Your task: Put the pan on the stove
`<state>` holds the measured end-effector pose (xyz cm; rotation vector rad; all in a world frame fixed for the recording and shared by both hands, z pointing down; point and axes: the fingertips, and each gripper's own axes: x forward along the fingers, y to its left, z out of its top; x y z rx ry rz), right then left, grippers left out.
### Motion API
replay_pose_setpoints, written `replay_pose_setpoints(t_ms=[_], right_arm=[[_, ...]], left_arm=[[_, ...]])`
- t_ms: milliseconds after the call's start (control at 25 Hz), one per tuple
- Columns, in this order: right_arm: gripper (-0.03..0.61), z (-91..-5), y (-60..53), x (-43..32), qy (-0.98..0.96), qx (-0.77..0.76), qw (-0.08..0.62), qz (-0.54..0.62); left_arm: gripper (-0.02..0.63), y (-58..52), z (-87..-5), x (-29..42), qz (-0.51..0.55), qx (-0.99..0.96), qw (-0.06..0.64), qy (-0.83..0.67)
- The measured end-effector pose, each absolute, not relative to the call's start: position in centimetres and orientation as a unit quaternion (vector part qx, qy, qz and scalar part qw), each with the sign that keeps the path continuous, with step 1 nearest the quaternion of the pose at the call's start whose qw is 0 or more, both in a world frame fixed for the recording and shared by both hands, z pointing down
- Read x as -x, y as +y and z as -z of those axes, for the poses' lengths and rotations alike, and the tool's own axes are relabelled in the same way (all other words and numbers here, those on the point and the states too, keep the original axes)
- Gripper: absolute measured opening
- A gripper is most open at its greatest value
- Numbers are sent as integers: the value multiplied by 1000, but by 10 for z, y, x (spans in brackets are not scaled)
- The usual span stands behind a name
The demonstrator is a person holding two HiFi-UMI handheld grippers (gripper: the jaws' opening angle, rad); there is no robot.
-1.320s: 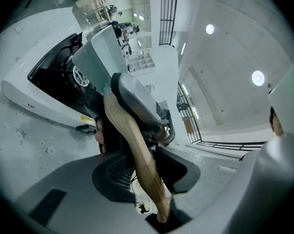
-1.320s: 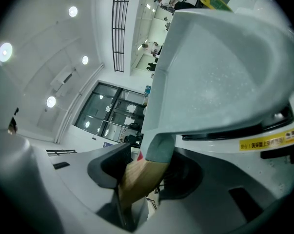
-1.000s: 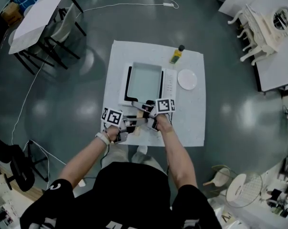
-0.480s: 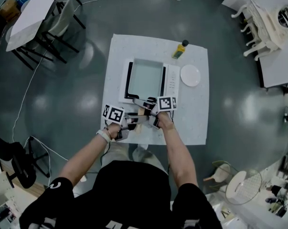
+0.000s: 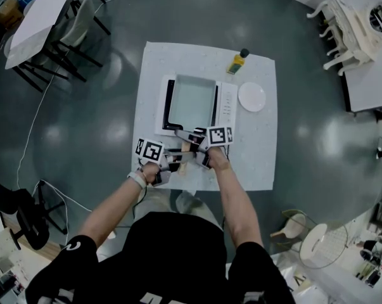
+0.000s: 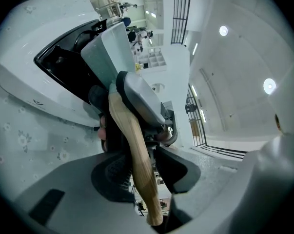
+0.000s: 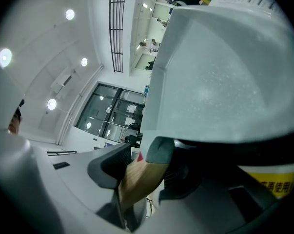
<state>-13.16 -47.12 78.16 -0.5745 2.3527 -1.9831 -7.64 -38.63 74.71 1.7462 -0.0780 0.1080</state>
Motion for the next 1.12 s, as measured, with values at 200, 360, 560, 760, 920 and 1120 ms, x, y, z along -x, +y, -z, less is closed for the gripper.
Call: replay_pose_setpoints(t_ms=[200, 360, 560, 760, 920, 1120], right_arm=[[172, -781, -471, 132, 751, 183, 11, 634], [178, -778, -471, 134, 752, 183, 17, 633], [239, -762, -471, 136, 768, 156, 48, 619], [261, -775, -461, 106, 747, 218, 20, 628], [261, -771, -450, 84, 740, 250, 16, 624], [261, -760, -445, 55, 767, 308, -10, 563]], left_arm=[[124, -386, -750, 78, -46, -767, 639, -38], [134, -385, -745, 77, -40, -777, 627, -35], [163, -394, -747, 89, -33, -785, 615, -68], [193, -403, -750, 111, -28, -787, 605, -113], [193, -402, -745, 125, -21, -800, 588, -123], [193, -407, -741, 146, -35, -819, 541, -186]])
